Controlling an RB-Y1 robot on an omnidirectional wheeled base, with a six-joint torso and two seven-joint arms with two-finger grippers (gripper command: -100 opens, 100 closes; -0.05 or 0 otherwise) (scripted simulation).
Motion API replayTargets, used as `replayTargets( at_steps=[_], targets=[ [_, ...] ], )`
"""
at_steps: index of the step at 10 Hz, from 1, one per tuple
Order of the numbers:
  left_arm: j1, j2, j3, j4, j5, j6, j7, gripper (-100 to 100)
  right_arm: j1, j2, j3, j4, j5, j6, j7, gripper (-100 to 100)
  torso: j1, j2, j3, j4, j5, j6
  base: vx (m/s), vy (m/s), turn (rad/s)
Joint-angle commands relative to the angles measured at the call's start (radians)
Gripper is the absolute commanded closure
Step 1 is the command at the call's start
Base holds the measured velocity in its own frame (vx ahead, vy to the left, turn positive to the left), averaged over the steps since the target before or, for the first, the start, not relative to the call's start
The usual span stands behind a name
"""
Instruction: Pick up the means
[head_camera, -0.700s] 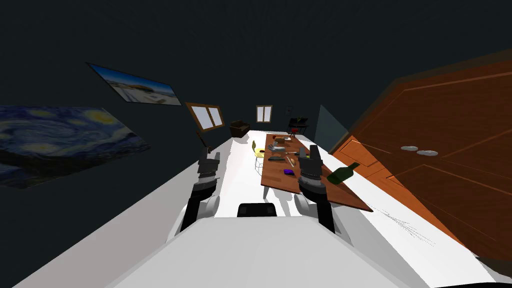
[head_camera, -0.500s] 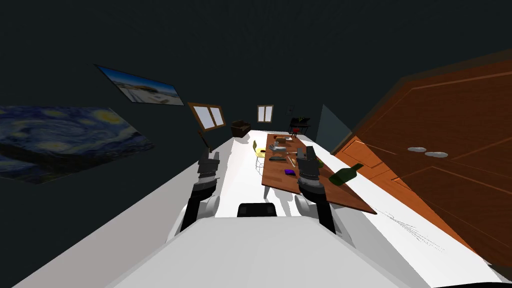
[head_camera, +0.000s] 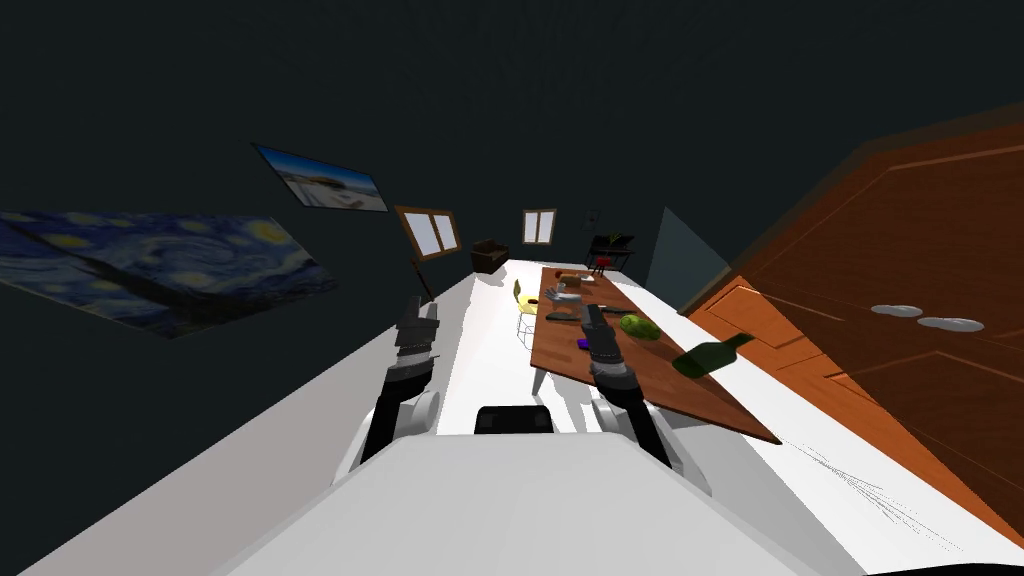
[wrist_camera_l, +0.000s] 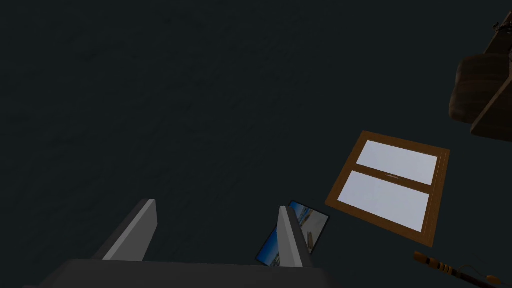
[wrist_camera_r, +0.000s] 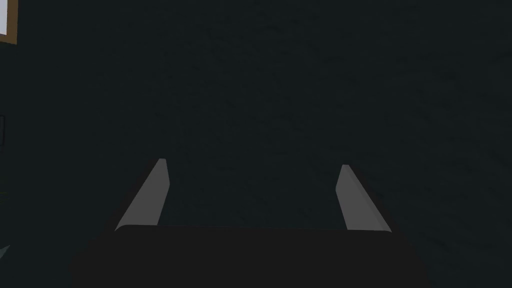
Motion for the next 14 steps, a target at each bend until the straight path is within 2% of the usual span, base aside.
replayTargets(
  at_steps=[1,2,4,5,6,7,9,10,11,12,13,14],
  targets=[
    [0.000,0.000,0.000,0.000,0.000,0.000,0.000,0,0.006,-0.050,0.018,0.042,0.015,-0.004,0.004,-100,0.000,0.000,0.000,0.000,0.000,0.000,-0.066,0.063,0.197],
    [0.000,0.000,0.000,0.000,0.000,0.000,0.000,0,0.006,-0.064,0.018,0.042,0.015,-0.004,0.004,-100,0.001,0.001,0.001,0.000,0.000,0.000,-0.060,0.053,0.056],
    [0.000,0.000,0.000,0.000,0.000,0.000,0.000,0,0.014,-0.135,0.049,0.115,0.039,-0.016,0.014,-100,0.002,0.002,0.001,0.000,0.000,0.000,-0.079,0.076,0.172],
    [0.000,0.000,0.000,0.000,0.000,0.000,0.000,0,0.014,-0.151,0.049,0.115,0.039,-0.016,0.014,-100,0.003,0.003,0.002,0.001,0.001,0.000,-0.056,0.057,0.090],
    [0.000,0.000,0.000,0.000,0.000,0.000,0.000,0,0.018,-0.183,0.066,0.155,0.053,-0.022,0.019,-100,0.001,0.002,0.001,0.001,0.000,0.001,-0.055,0.064,0.158],
    [0.000,0.000,0.000,0.000,0.000,0.000,0.000,0,0.018,-0.196,0.066,0.155,0.053,-0.022,0.019,-100,0.001,0.001,0.001,0.000,0.000,0.000,-0.040,0.046,0.059],
    [0.000,0.000,0.000,0.000,0.000,0.000,0.000,0,0.026,-0.268,0.101,0.227,0.083,-0.034,0.032,-100,0.001,0.001,0.000,0.000,0.000,0.000,-0.057,0.069,0.191],
    [0.000,0.000,0.000,0.000,0.000,0.000,0.000,0,0.026,-0.292,0.101,0.241,0.083,-0.034,0.032,-100,0.002,0.002,0.001,0.000,0.000,0.000,-0.053,0.059,0.074],
    [0.000,0.000,0.000,0.000,0.000,0.000,0.000,0,0.030,-0.327,0.119,0.273,0.099,-0.039,0.039,-100,0.001,0.001,0.001,0.000,0.000,0.001,-0.052,0.066,0.171],
    [0.000,0.000,0.000,0.000,0.000,0.000,0.000,0,0.030,-0.341,0.119,0.288,0.099,-0.039,0.039,-100,0.001,0.001,0.001,0.000,0.000,0.000,-0.032,0.054,0.081],
    [0.000,0.000,0.000,0.000,0.000,0.000,0.000,0,0.034,-0.382,0.138,0.328,0.116,-0.044,0.047,-100,0.000,0.000,0.000,0.000,0.000,0.001,-0.028,0.067,0.125],
    [0.000,0.000,0.000,0.000,0.000,0.000,0.000,0,0.034,-0.391,0.138,0.336,0.116,-0.044,0.047,-100,0.001,0.000,0.000,0.000,0.000,0.000,-0.023,0.057,0.088]
  ],
)
